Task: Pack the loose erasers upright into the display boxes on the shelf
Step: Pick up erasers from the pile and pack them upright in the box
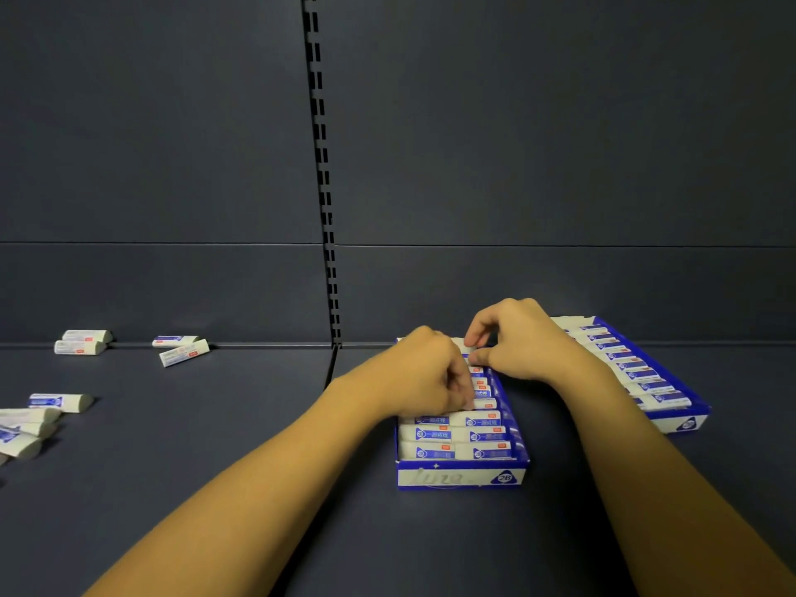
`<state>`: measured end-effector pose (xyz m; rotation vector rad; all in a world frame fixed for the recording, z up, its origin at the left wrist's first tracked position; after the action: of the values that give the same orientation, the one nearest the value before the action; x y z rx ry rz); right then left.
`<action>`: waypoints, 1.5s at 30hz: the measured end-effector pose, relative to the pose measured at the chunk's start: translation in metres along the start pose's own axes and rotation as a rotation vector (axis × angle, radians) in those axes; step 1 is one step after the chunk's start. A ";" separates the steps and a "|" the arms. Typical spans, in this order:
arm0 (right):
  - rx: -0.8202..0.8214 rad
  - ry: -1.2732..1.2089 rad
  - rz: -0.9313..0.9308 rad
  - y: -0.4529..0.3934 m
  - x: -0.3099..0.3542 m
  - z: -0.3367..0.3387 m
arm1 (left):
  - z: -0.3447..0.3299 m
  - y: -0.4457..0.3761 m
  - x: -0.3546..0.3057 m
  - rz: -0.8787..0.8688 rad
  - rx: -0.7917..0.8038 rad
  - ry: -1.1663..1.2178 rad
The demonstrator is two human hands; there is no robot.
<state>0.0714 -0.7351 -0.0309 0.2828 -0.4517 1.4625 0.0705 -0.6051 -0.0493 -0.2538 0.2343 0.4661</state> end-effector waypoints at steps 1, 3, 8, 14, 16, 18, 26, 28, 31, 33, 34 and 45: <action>-0.008 -0.002 -0.004 0.000 -0.001 0.001 | -0.001 -0.001 0.000 0.002 0.007 0.004; -0.019 -0.006 -0.009 0.000 -0.003 0.002 | -0.003 -0.003 0.000 0.006 0.022 -0.001; 0.010 0.005 -0.006 0.000 -0.004 -0.001 | -0.006 -0.005 0.000 0.022 0.078 -0.009; -0.022 0.053 0.013 -0.004 -0.004 -0.005 | -0.005 0.000 0.001 -0.001 0.034 -0.030; -0.010 0.084 0.022 -0.005 -0.003 -0.010 | -0.004 0.002 0.003 0.005 -0.004 -0.019; -0.009 0.112 0.023 -0.007 -0.003 -0.014 | -0.004 0.004 0.004 0.015 -0.026 0.008; -0.036 0.115 -0.004 -0.010 -0.003 -0.017 | -0.003 0.004 0.004 0.020 -0.028 0.025; -0.036 0.114 0.005 -0.010 -0.005 -0.017 | 0.016 0.008 0.015 0.045 -0.171 0.021; -0.027 0.133 0.015 -0.010 -0.005 -0.019 | 0.043 0.019 0.042 0.123 -0.440 -0.080; -0.030 0.145 0.018 -0.010 -0.003 -0.019 | 0.040 0.024 0.056 0.161 -0.446 -0.143; -0.034 0.146 0.020 -0.009 -0.002 -0.019 | 0.033 0.023 0.059 0.167 -0.406 -0.159; -0.043 0.156 0.024 -0.007 0.001 -0.019 | 0.016 0.007 0.059 0.173 -0.280 -0.179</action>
<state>0.0807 -0.7268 -0.0465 0.1282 -0.3612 1.4843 0.1209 -0.5700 -0.0521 -0.4657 0.0145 0.6904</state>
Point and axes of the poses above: each hand's wrist, its own y-axis away from the middle knuckle, its own z-axis out of the back of the hand, x = y × z, the point moved 6 cm from there along -y, towards the middle knuckle, and after that the axes turned 7 degrees about -z, right-handed, at the moved point
